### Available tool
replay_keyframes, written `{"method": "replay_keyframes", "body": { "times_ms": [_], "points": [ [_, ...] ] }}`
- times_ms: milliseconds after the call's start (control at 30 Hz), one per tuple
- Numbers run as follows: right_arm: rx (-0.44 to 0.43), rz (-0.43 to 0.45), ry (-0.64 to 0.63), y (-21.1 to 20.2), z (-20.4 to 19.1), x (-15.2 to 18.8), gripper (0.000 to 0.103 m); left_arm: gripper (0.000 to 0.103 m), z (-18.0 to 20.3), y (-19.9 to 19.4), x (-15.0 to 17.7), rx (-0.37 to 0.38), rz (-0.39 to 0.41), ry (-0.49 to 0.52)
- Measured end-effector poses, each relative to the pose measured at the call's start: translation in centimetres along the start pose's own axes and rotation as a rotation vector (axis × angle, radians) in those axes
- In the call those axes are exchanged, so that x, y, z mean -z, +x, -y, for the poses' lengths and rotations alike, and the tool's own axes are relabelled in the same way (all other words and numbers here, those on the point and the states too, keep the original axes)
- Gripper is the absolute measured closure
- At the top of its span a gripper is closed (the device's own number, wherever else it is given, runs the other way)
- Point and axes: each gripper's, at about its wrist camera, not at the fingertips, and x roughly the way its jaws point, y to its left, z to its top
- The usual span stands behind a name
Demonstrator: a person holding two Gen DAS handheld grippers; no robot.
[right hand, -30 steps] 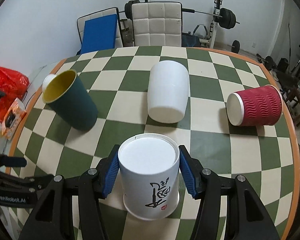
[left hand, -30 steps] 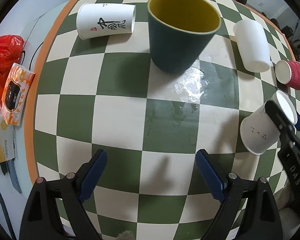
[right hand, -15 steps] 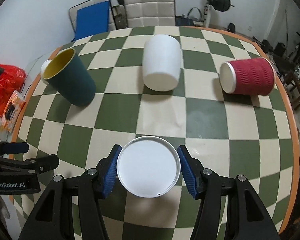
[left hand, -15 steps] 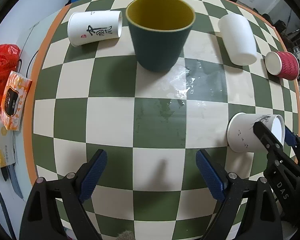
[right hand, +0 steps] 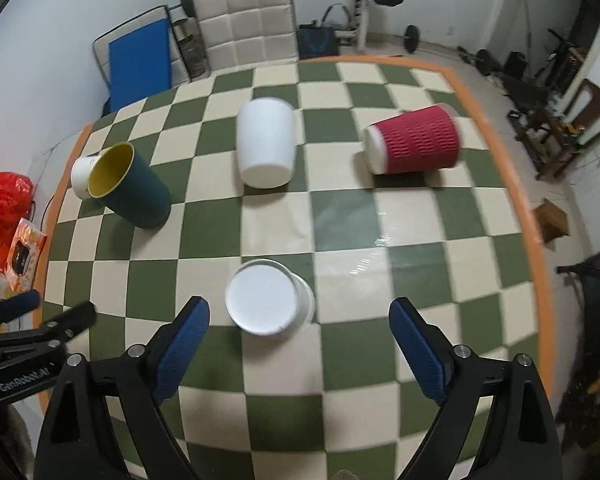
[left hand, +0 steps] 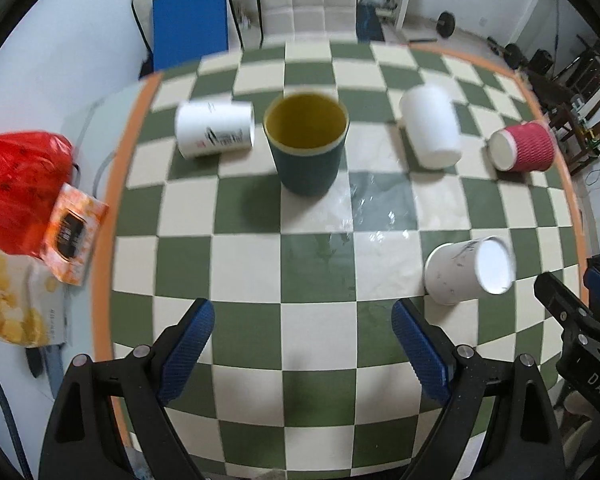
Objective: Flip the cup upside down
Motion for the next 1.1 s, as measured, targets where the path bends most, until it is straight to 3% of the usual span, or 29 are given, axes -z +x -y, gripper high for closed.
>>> {"method": "replay_keyframes", "body": {
  "times_ms": [167, 533, 867, 933, 1100],
  "points": [
    [0.065, 0.027, 0.031, -5.9, 0.6, 1.2, 0.009, 0.012, -0.2, -5.8, 1.3, 0.015, 0.082, 0.025],
    [0.076, 0.133, 0.032, -20.4, 0.7, 4.9, 0.009, 0.012, 0.8, -19.4, 6.1, 0.008, 0.248, 0.007],
    [0.051, 0.268, -0.008, -32.1, 2.5, 8.4, 0.009, 0.012, 2.4, -27.1, 10.2, 0.023, 0.325, -0.048],
    [0.051, 0.29, -0.013, -33.8, 2.9, 9.0, 0.003, 0.012, 2.6, -28.3, 10.8, 0.036, 0.336, -0.055],
    [0.058, 0.327, -0.035, -36.8, 3.4, 9.9, 0.003, 0.012, 3.6, -30.2, 11.8, 0.015, 0.366, -0.058]
  ]
}}
